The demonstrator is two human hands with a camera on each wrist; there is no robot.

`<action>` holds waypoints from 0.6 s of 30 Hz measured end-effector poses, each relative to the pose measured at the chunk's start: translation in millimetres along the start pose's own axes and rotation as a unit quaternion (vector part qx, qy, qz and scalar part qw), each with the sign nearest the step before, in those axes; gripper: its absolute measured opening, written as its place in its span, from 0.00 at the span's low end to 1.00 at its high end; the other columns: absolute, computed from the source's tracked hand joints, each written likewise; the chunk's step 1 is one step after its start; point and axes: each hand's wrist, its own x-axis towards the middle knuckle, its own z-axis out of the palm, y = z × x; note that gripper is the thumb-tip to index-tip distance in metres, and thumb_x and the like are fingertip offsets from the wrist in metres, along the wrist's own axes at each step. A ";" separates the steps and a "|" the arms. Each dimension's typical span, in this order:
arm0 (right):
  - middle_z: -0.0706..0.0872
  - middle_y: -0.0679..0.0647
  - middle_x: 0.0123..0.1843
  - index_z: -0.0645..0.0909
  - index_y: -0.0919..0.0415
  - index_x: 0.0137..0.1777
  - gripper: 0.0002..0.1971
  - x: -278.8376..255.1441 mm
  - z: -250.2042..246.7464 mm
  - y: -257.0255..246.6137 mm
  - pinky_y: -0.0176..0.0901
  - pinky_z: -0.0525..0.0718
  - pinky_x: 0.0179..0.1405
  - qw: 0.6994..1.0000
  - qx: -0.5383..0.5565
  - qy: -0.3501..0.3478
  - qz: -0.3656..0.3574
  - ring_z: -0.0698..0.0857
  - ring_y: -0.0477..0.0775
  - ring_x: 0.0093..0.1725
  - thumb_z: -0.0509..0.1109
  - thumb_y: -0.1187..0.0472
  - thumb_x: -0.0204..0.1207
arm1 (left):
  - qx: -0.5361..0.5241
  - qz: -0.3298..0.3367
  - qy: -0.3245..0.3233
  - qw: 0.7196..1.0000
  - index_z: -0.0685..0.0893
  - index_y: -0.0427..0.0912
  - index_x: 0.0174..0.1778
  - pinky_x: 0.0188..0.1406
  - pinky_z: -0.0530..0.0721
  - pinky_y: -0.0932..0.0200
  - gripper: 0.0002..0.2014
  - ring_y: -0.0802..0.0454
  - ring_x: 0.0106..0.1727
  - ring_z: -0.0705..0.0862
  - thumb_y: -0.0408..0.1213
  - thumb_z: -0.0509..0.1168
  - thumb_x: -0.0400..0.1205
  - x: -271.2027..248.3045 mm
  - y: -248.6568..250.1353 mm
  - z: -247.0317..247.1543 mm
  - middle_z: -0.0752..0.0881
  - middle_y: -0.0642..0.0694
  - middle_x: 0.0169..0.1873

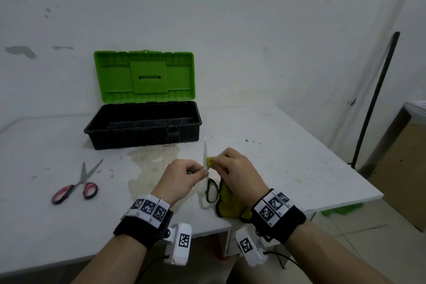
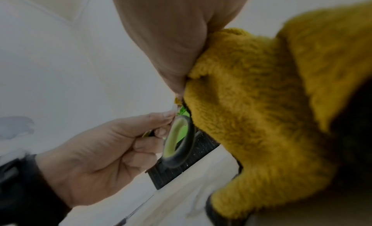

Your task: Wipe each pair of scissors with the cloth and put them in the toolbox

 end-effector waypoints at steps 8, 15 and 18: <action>0.81 0.51 0.48 0.87 0.57 0.58 0.09 8.5 -18.4 3.3 0.42 0.82 0.47 0.995 0.010 0.064 0.080 0.81 0.49 0.44 0.68 0.57 0.83 | 0.000 -0.014 0.016 1.000 0.92 0.47 0.39 0.37 0.78 0.64 0.05 0.67 0.29 0.81 0.43 0.76 0.78 1.4 0.2 0.3 0.88 0.56 0.29; 0.77 0.50 0.51 0.83 0.54 0.58 0.11 4.9 -9.1 -15.1 0.48 0.84 0.42 0.992 -0.064 -0.074 0.082 0.81 0.53 0.45 0.60 0.54 0.86 | 0.095 0.025 0.005 0.995 0.91 0.49 0.40 0.34 0.76 0.69 0.04 0.61 0.36 0.84 0.43 0.75 0.79 -0.3 7.2 -1.4 0.88 0.54 0.34; 0.77 0.50 0.51 0.84 0.55 0.56 0.12 15.5 -18.1 -2.5 0.47 0.83 0.43 0.982 -0.099 -0.081 0.138 0.82 0.55 0.47 0.59 0.54 0.86 | 0.116 0.021 -0.002 0.993 0.91 0.49 0.41 0.37 0.78 0.66 0.04 0.59 0.39 0.85 0.44 0.75 0.79 -1.1 6.0 -4.3 0.88 0.55 0.35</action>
